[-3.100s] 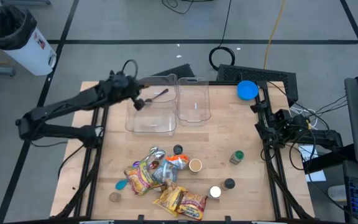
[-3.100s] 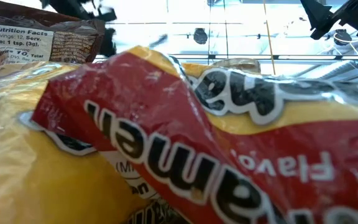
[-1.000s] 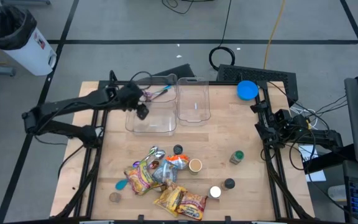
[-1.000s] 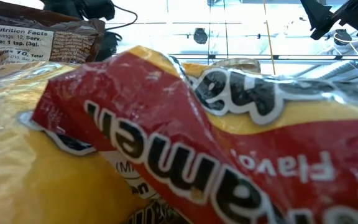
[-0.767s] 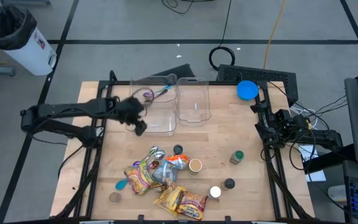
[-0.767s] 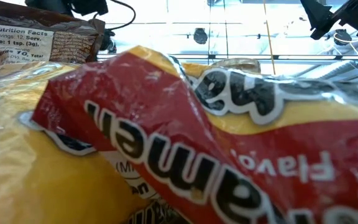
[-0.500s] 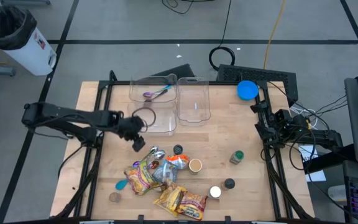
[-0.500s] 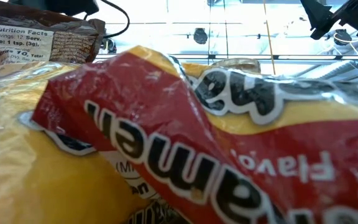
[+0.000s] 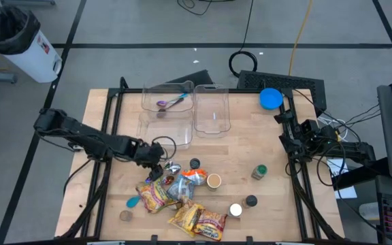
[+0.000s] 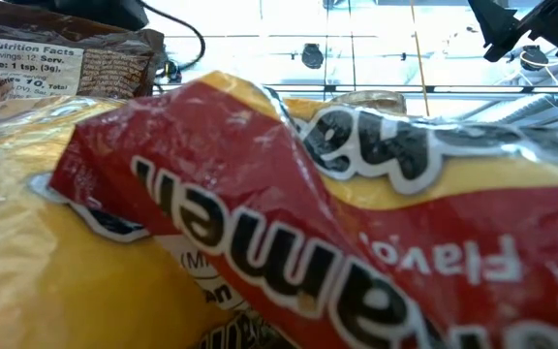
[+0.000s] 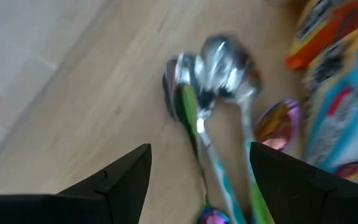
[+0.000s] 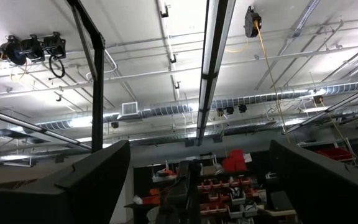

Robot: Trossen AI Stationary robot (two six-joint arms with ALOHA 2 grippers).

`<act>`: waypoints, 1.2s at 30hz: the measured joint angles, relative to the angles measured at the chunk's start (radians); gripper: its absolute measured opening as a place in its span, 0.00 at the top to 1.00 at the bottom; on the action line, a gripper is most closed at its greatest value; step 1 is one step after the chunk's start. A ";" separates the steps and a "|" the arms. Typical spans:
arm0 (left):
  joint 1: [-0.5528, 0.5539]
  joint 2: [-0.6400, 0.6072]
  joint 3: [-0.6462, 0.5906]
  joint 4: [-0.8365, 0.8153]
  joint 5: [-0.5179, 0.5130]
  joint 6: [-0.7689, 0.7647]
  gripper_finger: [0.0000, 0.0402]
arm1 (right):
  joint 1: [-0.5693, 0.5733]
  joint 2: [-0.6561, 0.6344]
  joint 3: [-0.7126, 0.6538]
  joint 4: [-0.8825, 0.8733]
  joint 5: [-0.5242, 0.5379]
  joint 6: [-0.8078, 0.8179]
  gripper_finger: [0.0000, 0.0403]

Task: Pick & Place Food Item
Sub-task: Put the green patterned spoon into the top left transparent bin

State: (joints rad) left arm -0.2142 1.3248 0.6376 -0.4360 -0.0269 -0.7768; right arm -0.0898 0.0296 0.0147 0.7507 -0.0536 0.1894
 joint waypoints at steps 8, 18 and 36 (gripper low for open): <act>-0.035 0.124 0.002 0.020 0.023 -0.018 0.30 | 0.000 0.000 0.000 0.000 0.000 0.000 0.06; -0.036 0.140 0.003 -0.048 -0.002 -0.100 0.33 | 0.000 0.000 -0.001 0.000 0.000 0.000 0.06; -0.033 0.142 0.001 -0.097 -0.011 -0.147 0.90 | 0.000 0.000 -0.001 0.000 0.000 0.000 0.06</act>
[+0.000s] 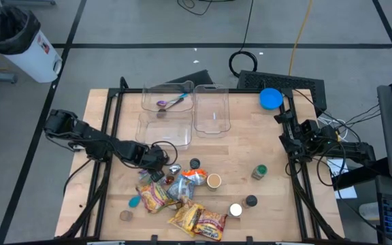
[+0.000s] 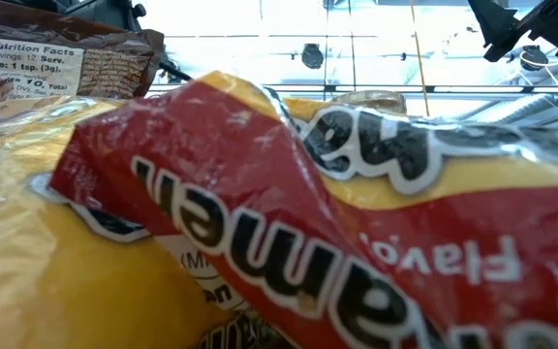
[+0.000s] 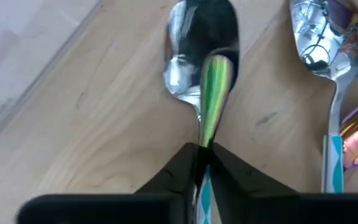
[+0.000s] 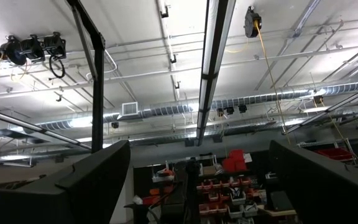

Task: Pick & Place Food Item
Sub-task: Put the green patterned spoon into the top left transparent bin

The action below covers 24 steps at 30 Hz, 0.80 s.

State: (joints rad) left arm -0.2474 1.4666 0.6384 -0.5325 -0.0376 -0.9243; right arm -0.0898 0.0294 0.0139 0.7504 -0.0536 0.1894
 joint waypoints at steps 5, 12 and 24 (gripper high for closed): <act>0.004 -0.023 -0.001 0.001 0.013 0.002 0.97 | 0.000 0.000 0.000 0.000 0.000 0.000 0.06; 0.005 -0.072 -0.003 0.007 0.045 -0.006 0.93 | 0.000 0.000 0.000 0.000 0.000 0.000 0.06; 0.012 -0.077 -0.002 0.011 0.029 -0.003 0.84 | 0.000 0.000 0.001 0.000 0.000 0.000 0.06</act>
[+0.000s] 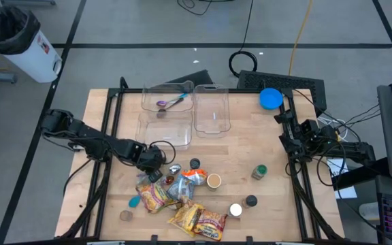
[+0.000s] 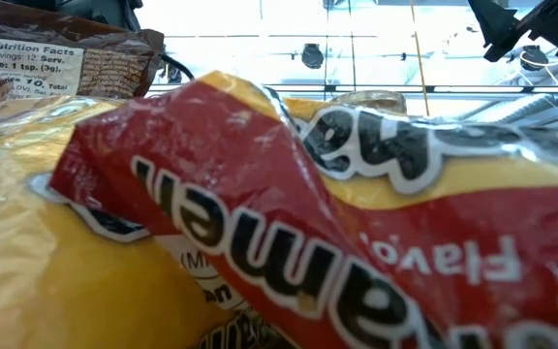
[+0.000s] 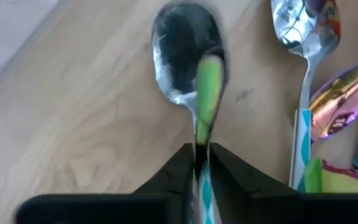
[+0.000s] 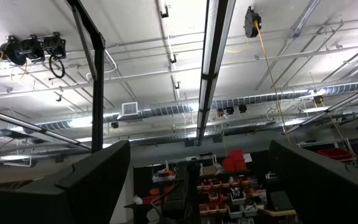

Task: Pick & Place Food Item
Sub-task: Put the green patterned spoon into the top left transparent bin

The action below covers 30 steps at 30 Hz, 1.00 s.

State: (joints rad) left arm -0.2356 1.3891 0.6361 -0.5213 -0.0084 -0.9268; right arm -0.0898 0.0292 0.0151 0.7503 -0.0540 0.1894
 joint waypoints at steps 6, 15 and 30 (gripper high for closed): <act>-0.001 0.000 0.002 0.001 -0.042 0.000 0.79 | 0.000 0.000 0.000 0.000 0.000 0.000 0.06; 0.000 0.000 0.002 0.030 -0.054 -0.011 0.79 | 0.000 0.000 0.000 0.000 0.000 0.000 0.06; 0.000 -0.001 0.003 0.137 -0.179 0.027 0.79 | 0.000 0.000 0.000 0.000 0.000 0.000 0.06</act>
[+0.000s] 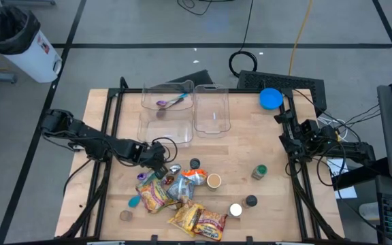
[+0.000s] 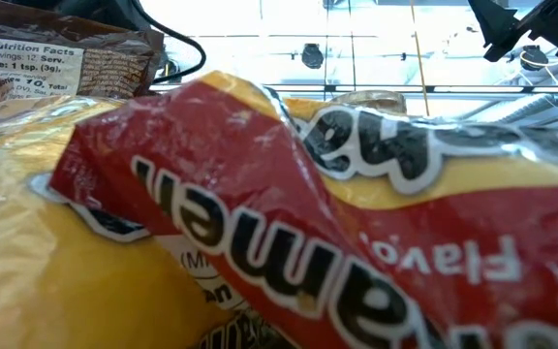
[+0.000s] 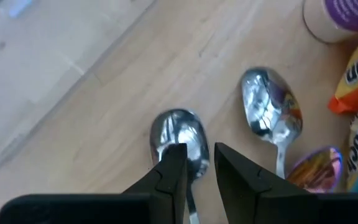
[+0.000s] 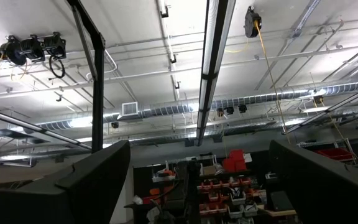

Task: Pick & Place Food Item
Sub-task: Put the green patterned spoon into the top left transparent bin

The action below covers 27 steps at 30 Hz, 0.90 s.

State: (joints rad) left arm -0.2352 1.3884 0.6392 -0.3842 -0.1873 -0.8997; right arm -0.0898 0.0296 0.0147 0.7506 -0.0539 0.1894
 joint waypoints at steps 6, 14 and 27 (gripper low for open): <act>-0.004 0.000 0.000 -0.046 0.112 -0.008 0.79 | 0.000 0.000 0.000 0.000 0.000 0.000 0.06; -0.045 0.000 0.000 -0.142 0.135 -0.130 0.79 | 0.000 0.000 0.000 0.000 0.000 0.000 0.06; -0.097 -0.002 0.002 -0.290 0.082 -0.247 0.79 | 0.000 0.000 -0.001 0.000 0.000 0.000 0.06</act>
State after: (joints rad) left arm -0.3317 1.3867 0.6407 -0.6739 -0.1052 -1.1463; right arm -0.0898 0.0294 0.0139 0.7503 -0.0537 0.1896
